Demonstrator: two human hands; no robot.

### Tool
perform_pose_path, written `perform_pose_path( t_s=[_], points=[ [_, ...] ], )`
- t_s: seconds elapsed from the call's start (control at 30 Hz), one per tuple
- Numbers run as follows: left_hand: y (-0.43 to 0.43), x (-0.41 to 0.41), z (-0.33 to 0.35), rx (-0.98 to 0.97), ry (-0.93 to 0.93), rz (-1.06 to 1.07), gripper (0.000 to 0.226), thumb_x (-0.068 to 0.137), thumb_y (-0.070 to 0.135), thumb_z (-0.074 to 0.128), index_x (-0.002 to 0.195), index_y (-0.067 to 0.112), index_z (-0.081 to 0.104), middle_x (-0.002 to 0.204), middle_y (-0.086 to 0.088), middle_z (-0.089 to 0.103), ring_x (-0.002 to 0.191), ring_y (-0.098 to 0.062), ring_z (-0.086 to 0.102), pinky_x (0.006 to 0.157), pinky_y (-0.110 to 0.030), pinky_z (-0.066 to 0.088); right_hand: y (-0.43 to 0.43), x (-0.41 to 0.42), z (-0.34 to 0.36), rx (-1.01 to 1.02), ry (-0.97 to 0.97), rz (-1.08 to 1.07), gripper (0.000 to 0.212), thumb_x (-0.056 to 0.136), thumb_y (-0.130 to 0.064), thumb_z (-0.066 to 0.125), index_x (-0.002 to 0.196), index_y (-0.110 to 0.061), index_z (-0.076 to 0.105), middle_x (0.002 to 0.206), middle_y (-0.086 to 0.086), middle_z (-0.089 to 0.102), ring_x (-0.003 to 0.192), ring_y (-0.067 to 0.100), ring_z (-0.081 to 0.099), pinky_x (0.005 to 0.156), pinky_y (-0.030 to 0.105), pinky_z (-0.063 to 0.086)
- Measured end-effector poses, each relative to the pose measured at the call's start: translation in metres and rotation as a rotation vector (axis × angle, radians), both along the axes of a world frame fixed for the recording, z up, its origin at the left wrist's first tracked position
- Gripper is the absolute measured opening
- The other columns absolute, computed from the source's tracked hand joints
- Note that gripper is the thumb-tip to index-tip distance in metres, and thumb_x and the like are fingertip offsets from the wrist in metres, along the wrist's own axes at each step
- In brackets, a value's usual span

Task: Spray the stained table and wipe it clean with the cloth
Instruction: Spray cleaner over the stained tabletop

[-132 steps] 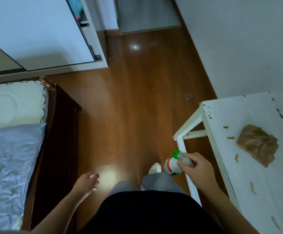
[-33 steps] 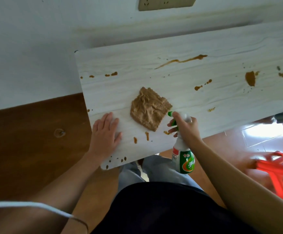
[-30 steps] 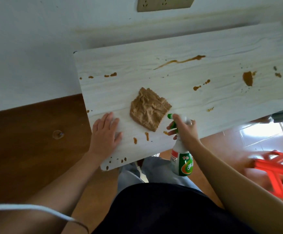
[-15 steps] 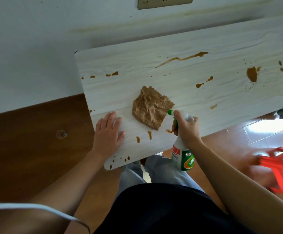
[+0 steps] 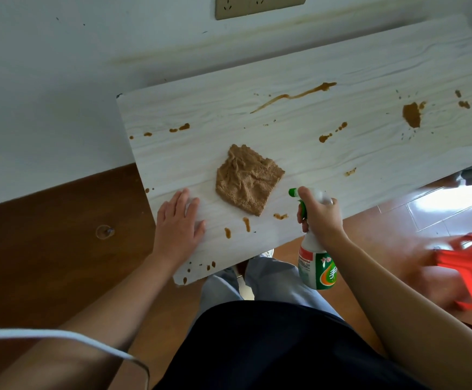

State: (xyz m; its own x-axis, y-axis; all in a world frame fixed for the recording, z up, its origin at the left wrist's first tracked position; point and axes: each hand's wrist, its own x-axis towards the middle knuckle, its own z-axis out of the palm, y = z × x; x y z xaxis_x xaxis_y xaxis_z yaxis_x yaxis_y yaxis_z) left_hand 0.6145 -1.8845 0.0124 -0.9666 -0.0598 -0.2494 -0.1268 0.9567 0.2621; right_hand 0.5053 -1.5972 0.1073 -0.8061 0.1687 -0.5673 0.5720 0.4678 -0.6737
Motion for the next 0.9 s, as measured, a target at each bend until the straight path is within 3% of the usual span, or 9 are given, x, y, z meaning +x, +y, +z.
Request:
perform_pose_path(
  t_s=[0.13,0.3,0.5,0.63,0.7,0.77,0.9],
  points=[
    [-0.001,-0.001,0.002,-0.006,-0.009,-0.006,0.056,0.102,0.043,0.050,0.149,0.013,0.044,0.164,-0.017,0.032,0.155,-0.034,0.024,0.123,-0.052,0.026,0.010,0.003,0.001,-0.049,-0.038,-0.048,0.048,0.095,-0.048,0.056,0.074,-0.006,0.061,0.065,0.009,0.067,0.046,0.017,0.052,0.057,0.032,0.051],
    [-0.001,-0.001,0.005,-0.011,-0.021,-0.009,0.056,0.102,0.043,0.050,0.149,0.013,0.044,0.164,-0.017,0.032,0.155,-0.035,0.025,0.122,-0.052,0.027,0.016,0.004,0.002,-0.161,-0.063,-0.072,0.043,0.099,-0.050,0.053,0.102,-0.010,0.069,0.087,0.009,0.078,0.046,0.018,0.054,0.052,0.028,0.051],
    [-0.001,-0.001,0.004,-0.009,-0.012,-0.008,0.056,0.102,0.043,0.051,0.149,0.014,0.042,0.163,-0.017,0.033,0.154,-0.035,0.025,0.122,-0.052,0.028,0.005,-0.002,0.002,-0.103,-0.050,-0.027,0.051,0.096,-0.049,0.054,0.078,-0.002,0.065,0.068,0.011,0.069,0.045,0.017,0.051,0.053,0.028,0.048],
    [-0.002,-0.001,0.003,-0.017,0.004,-0.006,0.056,0.103,0.044,0.046,0.149,0.012,0.044,0.162,-0.018,0.034,0.153,-0.036,0.028,0.120,-0.053,0.031,-0.002,-0.007,0.004,-0.033,0.005,-0.006,0.054,0.092,-0.051,0.058,0.084,0.003,0.064,0.072,0.011,0.073,0.047,0.015,0.054,0.054,0.028,0.050],
    [-0.002,-0.001,0.003,-0.023,0.018,-0.011,0.057,0.100,0.046,0.042,0.146,0.012,0.046,0.160,-0.019,0.037,0.151,-0.037,0.032,0.118,-0.054,0.035,-0.007,-0.009,0.009,-0.037,0.055,0.021,0.038,0.093,-0.047,0.062,0.093,-0.009,0.064,0.077,0.003,0.076,0.049,0.015,0.056,0.052,0.027,0.051],
    [-0.002,-0.002,0.003,-0.025,0.028,-0.016,0.059,0.098,0.046,0.041,0.145,0.011,0.048,0.159,-0.020,0.039,0.149,-0.038,0.036,0.117,-0.054,0.037,-0.013,-0.011,0.016,-0.048,0.103,0.053,0.024,0.095,-0.042,0.063,0.087,-0.020,0.060,0.078,0.000,0.077,0.051,0.017,0.057,0.057,0.030,0.052],
    [-0.002,-0.002,0.001,-0.036,0.023,-0.008,0.057,0.099,0.042,0.053,0.146,0.011,0.048,0.159,-0.019,0.039,0.150,-0.036,0.035,0.117,-0.053,0.038,-0.020,-0.020,0.028,-0.001,0.216,0.073,0.044,0.096,-0.041,0.061,0.067,-0.008,0.058,0.068,0.018,0.069,0.050,0.022,0.055,0.058,0.032,0.051]
  ],
)
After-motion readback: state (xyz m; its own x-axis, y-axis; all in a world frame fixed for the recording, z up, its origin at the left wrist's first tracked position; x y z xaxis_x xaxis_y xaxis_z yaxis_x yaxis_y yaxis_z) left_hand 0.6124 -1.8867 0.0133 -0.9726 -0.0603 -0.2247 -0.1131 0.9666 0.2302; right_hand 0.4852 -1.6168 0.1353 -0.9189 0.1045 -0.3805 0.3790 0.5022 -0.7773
